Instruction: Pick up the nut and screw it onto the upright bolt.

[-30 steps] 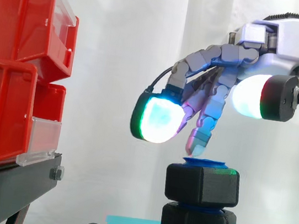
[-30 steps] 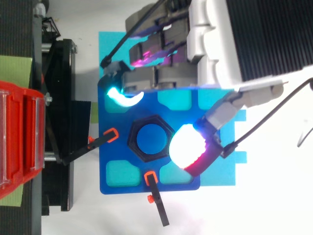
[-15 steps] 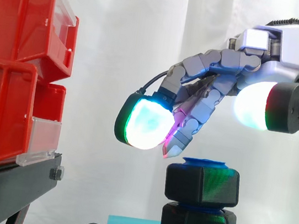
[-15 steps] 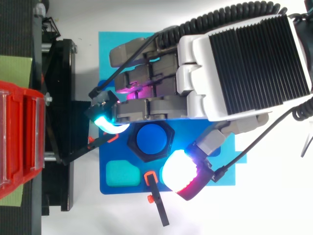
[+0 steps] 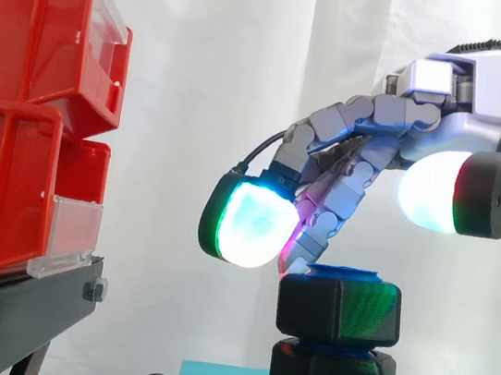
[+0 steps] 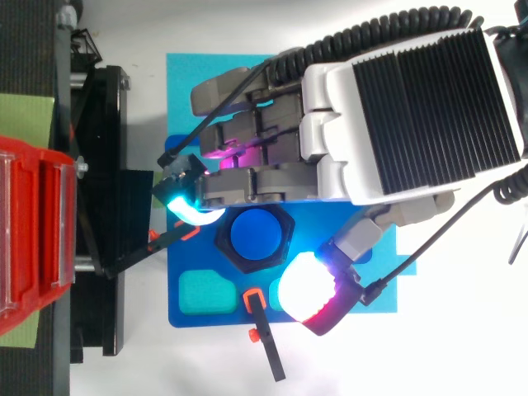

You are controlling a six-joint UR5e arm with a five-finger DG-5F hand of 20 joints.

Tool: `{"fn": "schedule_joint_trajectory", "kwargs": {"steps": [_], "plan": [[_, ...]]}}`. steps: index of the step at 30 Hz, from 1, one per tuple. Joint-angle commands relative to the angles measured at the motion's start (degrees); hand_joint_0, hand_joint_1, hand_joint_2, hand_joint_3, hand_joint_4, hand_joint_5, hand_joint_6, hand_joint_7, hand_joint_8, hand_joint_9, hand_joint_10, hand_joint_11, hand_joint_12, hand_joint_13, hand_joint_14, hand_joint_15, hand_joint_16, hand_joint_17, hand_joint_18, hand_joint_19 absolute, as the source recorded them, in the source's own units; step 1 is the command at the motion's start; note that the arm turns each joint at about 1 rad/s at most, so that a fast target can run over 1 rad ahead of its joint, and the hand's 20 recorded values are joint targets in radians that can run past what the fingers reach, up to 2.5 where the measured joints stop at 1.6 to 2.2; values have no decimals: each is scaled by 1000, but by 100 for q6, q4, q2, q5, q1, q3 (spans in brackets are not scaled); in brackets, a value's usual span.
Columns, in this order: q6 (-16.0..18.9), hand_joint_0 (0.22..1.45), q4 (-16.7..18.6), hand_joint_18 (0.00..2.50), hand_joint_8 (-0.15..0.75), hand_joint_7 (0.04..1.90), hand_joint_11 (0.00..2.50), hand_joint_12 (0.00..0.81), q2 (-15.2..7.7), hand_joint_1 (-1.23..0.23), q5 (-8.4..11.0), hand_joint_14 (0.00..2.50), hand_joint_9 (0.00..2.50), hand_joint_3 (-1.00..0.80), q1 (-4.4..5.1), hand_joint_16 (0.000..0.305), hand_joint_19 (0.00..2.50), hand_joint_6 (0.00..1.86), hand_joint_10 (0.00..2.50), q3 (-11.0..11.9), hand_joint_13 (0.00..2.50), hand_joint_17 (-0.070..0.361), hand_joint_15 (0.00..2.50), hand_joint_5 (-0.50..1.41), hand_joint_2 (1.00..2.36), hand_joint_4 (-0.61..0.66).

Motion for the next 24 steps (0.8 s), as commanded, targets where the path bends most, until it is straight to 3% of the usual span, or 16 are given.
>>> {"fn": "schedule_joint_trajectory", "kwargs": {"steps": [1, 18, 24], "plan": [[0, 497, -21, 430, 188, 666, 0, 177, 0, -305, 0, 0, 892, -500, 6, 19, 0, 502, 0, -7, 747, 43, 0, -72, 1000, 199], [17, 501, -21, 453, 197, 711, 0, 176, 0, -302, 0, 0, 904, -500, -11, 19, 0, 502, 0, -95, 774, 43, 0, -65, 1000, 201], [9, 508, -21, 464, 203, 864, 0, 174, 0, -303, -18, 0, 910, -500, -29, 18, 0, 503, 0, -95, 784, 41, 0, -41, 1000, 225]]}}
